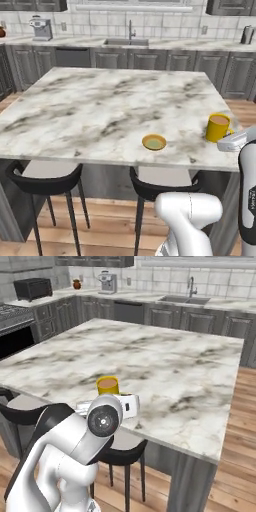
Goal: Pick the cup of tea, navigate to the dining table, and place it on the saucer.
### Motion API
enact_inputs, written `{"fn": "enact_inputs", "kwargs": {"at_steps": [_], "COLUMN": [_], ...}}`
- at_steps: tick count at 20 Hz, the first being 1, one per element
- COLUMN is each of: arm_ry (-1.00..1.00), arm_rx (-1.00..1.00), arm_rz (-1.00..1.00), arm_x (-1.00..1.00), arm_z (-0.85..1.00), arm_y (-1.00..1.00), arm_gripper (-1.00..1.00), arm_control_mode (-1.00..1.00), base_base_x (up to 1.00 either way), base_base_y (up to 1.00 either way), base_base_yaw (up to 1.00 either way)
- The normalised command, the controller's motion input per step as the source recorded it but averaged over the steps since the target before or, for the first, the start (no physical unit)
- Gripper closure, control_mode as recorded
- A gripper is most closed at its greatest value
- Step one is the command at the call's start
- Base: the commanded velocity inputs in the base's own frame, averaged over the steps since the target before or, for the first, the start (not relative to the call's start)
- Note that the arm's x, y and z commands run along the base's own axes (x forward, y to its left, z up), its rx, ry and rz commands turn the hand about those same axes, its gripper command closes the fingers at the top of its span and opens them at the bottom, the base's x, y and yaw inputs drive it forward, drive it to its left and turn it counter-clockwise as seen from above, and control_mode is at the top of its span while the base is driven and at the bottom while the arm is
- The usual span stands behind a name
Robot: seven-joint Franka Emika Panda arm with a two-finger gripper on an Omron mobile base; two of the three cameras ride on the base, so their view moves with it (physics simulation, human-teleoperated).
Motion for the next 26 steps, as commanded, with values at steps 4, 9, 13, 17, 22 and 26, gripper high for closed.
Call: {"fn": "enact_inputs", "kwargs": {"at_steps": [4,9,13,17,22,26], "arm_ry": [0.00,0.00,0.00,0.00,0.00,0.00], "arm_rx": [0.00,0.00,0.00,0.00,0.00,0.00], "arm_rz": [0.00,0.00,0.00,0.00,-0.02,0.14], "arm_x": [0.00,0.00,0.00,0.00,0.37,0.49], "arm_z": [0.00,0.00,0.00,0.00,-0.01,-0.19], "arm_y": [0.00,0.00,0.00,0.00,0.23,0.31], "arm_gripper": [1.00,1.00,1.00,1.00,1.00,1.00], "arm_control_mode": [1.00,1.00,1.00,1.00,-1.00,-1.00], "base_base_x": [0.55,0.51,0.59,0.64,0.25,0.00], "base_base_y": [0.20,0.24,0.27,0.32,0.13,0.00], "base_base_yaw": [-0.15,-0.15,-0.13,-0.12,-0.04,0.00]}}
